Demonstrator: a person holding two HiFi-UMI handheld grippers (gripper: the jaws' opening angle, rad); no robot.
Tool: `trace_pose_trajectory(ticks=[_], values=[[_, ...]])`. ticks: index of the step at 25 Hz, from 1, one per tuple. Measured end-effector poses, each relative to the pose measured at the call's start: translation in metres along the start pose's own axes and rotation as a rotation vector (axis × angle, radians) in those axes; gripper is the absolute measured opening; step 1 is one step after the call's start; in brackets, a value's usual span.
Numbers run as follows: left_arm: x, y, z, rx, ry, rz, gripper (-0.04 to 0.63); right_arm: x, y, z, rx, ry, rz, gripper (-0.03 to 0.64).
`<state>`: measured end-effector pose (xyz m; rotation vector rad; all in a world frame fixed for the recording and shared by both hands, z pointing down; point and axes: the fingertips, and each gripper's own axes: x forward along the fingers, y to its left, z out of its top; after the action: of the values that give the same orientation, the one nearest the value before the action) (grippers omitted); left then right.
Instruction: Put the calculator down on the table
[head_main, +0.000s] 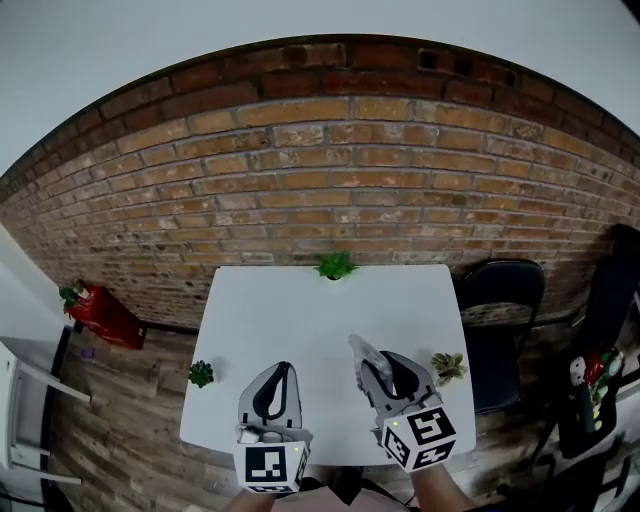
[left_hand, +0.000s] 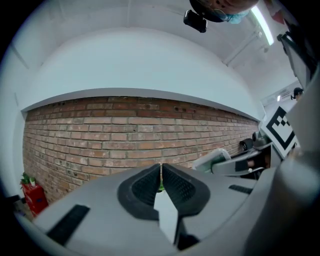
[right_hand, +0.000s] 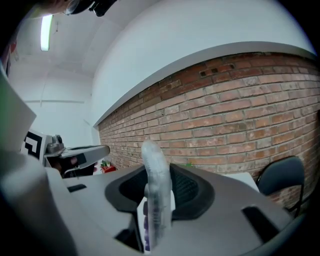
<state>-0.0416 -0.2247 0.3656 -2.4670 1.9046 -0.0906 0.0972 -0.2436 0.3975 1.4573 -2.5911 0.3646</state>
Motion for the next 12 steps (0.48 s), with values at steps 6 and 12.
trace_pose_trajectory(ticks=[6,12], values=[[0.024,0.014,0.008,-0.025,-0.013,0.034,0.021,0.029,-0.004,0.016,-0.018,0.000,0.032,0.123],[0.047,0.036,-0.008,-0.026,0.006,0.028,0.021,0.063,-0.008,0.004,0.002,0.055,0.021,0.123]])
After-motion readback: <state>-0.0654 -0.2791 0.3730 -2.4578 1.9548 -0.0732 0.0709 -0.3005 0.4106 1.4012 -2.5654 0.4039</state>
